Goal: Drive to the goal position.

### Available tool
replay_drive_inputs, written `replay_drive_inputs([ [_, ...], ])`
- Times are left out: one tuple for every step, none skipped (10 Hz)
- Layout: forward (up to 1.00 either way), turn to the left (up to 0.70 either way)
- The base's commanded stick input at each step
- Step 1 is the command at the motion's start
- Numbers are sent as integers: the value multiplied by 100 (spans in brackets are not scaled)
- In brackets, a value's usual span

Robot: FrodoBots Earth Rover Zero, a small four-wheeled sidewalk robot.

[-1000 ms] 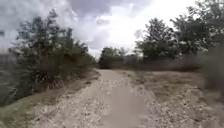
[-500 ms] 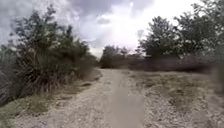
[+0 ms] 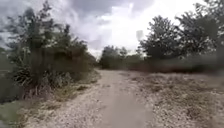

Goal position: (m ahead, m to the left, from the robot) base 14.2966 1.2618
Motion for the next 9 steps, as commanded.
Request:
replay_drive_inputs([
  [70, 0],
  [70, 0],
  [70, 0],
  [70, 0],
  [70, 0],
  [70, 0],
  [70, 0],
  [70, 0],
  [70, 0],
])
